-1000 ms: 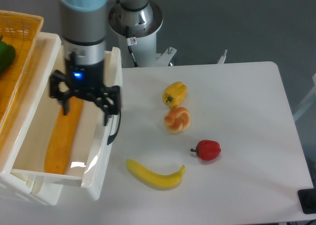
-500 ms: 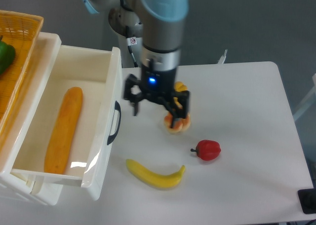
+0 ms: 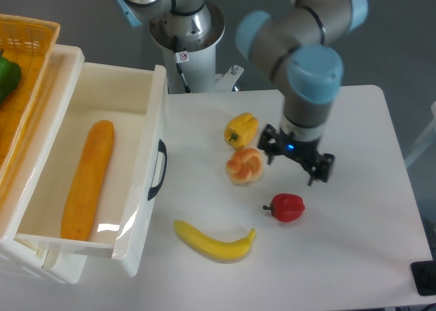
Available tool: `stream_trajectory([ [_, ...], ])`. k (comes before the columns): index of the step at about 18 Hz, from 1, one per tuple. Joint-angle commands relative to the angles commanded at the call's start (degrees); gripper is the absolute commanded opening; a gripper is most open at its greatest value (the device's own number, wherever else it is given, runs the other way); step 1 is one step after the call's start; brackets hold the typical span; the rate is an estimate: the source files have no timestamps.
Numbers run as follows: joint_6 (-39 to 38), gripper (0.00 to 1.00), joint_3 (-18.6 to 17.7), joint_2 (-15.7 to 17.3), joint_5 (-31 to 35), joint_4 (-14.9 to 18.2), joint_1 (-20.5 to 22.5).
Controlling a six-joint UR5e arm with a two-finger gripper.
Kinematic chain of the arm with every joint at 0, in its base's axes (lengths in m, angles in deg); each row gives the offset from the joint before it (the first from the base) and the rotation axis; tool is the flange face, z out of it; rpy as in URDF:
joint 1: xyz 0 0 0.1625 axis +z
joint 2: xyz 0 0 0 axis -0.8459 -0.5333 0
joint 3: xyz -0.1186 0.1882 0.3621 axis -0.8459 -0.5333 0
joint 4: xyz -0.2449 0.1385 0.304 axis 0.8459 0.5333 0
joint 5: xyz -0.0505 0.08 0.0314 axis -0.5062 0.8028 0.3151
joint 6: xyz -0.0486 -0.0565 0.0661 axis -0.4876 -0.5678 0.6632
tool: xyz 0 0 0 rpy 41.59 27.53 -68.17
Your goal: Place the long bread in the upper white drawer
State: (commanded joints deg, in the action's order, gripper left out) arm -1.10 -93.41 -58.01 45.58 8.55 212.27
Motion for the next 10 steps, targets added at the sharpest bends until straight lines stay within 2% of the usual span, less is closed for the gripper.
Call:
stream_trajectory([
  [3,4.15,1.00,0.70,-2.02,0.17,-0.27,1.15],
  [10,4.07,1.00,1.85,-4.05,0.18,-0.35,0.97],
])
